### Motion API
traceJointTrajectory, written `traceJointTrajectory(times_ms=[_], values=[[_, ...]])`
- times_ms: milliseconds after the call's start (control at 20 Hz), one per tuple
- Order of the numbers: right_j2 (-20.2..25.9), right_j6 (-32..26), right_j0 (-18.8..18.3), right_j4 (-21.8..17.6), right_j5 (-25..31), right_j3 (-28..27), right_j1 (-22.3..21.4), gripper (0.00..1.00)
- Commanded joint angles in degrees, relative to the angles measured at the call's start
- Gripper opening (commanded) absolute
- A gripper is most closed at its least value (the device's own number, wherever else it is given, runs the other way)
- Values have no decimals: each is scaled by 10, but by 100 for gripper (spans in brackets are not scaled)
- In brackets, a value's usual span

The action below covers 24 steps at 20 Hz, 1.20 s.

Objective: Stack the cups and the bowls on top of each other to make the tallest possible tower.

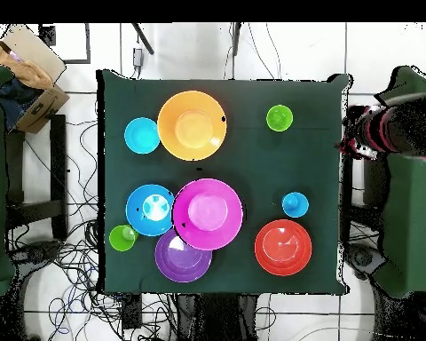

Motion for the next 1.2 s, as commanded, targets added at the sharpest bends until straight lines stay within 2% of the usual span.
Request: traceJointTrajectory(times_ms=[50, 400, 850, 1000, 1200], values=[[4, 14, -7, 9, -77, 207, -73, 100], [10, 65, -36, 48, -135, 309, -125, 100], [3, 88, -39, 85, -199, 397, -194, 100], [-4, 87, -38, 85, -217, 409, -197, 100], [-19, 66, -42, 72, -230, 396, -165, 100]])
